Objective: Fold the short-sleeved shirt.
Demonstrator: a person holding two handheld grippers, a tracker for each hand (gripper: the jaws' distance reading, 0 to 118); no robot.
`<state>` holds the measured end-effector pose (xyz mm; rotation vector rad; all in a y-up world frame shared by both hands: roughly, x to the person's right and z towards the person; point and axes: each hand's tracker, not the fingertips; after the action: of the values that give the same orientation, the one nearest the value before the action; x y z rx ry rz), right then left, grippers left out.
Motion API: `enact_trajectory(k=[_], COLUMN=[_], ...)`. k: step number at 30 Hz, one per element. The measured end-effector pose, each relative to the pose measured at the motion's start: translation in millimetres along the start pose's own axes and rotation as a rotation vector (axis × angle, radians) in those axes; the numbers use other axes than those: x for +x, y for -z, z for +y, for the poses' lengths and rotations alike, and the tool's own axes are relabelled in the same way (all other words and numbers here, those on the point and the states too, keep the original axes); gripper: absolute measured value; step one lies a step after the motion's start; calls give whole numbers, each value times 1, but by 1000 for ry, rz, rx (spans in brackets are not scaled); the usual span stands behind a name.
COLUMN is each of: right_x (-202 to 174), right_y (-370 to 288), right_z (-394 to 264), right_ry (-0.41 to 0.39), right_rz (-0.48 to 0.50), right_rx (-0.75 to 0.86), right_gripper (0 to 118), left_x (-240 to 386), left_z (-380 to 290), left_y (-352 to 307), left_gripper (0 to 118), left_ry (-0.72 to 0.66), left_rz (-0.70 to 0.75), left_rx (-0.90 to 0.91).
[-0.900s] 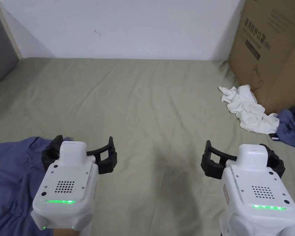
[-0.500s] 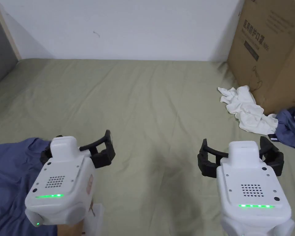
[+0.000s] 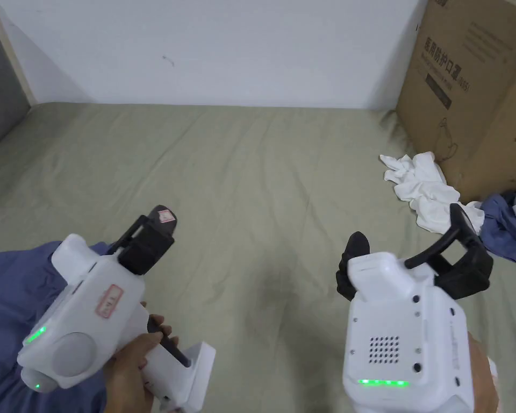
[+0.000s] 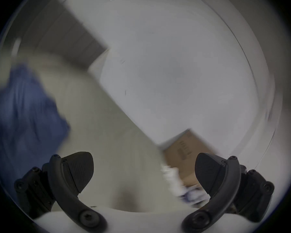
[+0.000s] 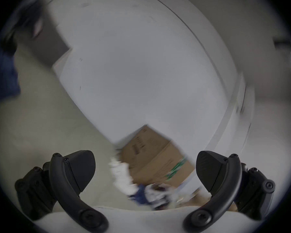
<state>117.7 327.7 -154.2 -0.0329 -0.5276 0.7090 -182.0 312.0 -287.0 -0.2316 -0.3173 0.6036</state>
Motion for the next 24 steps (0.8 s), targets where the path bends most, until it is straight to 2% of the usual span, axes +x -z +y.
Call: enact_trajectory(k=[2,3,5,8,11,24], right_x=[16,22,28,35,33,28], right_y=[6,8,10,14,15,11], right_z=[0,-2,-5,-12,-17,-17], right_ry=[232,316,450,575,614,586], right_rz=[79,100,151,192,207,234], right_rx=[-77,-111,-144,-191,-217,-208], right_gripper=[118,118,118,118,118,118], left_x=[20,26,29,31,34,36], left_z=[-3,-7,-15,-25,-33,-30], left_y=[-2,-3,-5,-5,-7,-4], left_gripper=[118,118,118,118,118,118], left_ry=[311,419,593,751,778,747], left_rz=[72,98,114,106,117,114], left_rx=[57,85,125,132,140,134])
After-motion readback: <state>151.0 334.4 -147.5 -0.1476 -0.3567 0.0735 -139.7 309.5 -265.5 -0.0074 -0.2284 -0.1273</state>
